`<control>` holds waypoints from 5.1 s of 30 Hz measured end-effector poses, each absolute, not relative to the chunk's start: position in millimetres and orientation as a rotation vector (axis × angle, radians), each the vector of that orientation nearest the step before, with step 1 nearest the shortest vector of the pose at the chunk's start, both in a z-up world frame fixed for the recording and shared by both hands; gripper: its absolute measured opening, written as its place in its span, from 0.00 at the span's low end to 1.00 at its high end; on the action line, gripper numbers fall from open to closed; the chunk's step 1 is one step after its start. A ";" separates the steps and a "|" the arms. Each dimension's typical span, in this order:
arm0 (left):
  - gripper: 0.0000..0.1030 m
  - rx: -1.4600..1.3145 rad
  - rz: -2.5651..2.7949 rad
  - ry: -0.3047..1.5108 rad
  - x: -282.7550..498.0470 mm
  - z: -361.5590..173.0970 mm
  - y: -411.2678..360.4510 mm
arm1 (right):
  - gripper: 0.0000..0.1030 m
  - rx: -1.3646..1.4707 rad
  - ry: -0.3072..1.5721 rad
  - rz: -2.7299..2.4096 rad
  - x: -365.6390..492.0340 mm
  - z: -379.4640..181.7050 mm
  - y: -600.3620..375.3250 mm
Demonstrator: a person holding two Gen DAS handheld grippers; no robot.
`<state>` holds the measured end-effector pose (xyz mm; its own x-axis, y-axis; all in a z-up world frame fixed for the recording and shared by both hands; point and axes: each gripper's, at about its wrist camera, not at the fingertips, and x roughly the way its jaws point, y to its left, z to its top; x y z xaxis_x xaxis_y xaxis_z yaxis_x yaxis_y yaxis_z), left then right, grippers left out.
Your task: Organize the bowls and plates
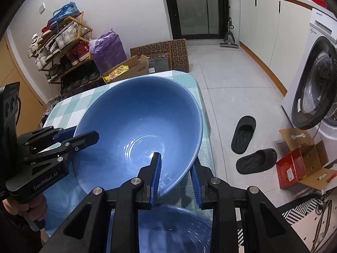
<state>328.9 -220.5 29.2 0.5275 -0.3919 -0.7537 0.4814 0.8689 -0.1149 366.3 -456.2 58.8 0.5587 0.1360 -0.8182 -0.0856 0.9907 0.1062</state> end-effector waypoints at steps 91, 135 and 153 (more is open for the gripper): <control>0.22 0.046 -0.323 0.758 188.4 37.9 -103.7 | 0.27 -0.038 0.857 0.278 212.1 61.4 -331.0; 0.24 0.049 -0.296 0.797 193.4 16.0 -94.2 | 0.47 -0.160 0.840 0.222 220.2 44.5 -323.3; 0.78 0.008 -0.333 0.783 182.2 36.2 -108.3 | 0.92 -0.070 0.732 0.310 177.9 71.6 -350.6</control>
<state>182.2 -108.3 36.2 0.6593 -0.2910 -0.6933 0.2972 0.9478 -0.1152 177.9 -350.6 71.6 0.7005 0.2541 -0.6669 -0.3025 0.9521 0.0450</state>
